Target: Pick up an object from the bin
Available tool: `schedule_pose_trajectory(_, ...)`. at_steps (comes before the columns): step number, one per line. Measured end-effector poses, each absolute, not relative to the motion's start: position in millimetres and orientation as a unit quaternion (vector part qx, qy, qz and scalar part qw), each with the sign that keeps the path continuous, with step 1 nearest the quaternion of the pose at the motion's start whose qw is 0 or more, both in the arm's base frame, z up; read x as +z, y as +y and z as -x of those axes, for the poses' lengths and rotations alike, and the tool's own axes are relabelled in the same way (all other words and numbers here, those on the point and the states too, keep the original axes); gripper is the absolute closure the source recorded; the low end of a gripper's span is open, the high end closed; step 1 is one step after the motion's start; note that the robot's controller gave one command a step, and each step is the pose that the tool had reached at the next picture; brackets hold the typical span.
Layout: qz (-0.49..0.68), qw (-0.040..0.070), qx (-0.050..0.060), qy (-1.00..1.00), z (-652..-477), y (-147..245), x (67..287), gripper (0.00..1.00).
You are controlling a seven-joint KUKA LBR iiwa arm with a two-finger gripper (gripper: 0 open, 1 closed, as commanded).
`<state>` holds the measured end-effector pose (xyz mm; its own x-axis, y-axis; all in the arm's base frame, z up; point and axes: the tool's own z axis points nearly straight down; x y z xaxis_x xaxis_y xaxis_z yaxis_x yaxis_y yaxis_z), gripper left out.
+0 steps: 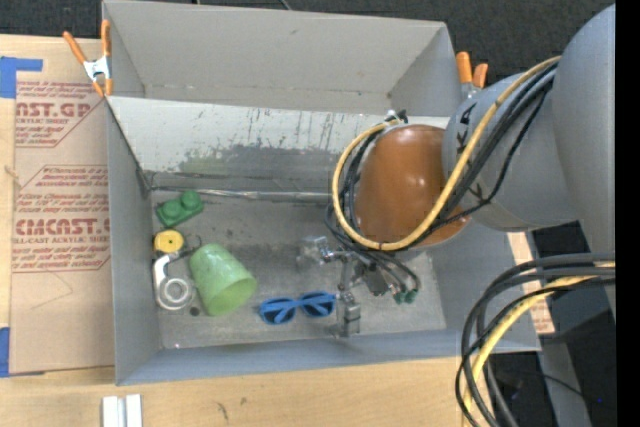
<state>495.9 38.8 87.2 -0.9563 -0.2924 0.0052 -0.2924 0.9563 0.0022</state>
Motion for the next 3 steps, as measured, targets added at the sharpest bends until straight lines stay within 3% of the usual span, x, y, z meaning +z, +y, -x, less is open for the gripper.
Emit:
schedule_pose_trajectory(1,-0.179,-0.002,0.0,-0.984,-492.7,41,70,0.0)
schedule_pose_trajectory(2,-0.179,0.0,0.0,-0.984,-491.7,41,70,1.0)
schedule_pose_trajectory(3,-0.179,-0.005,0.001,-0.984,-494.7,36,202,1.0)
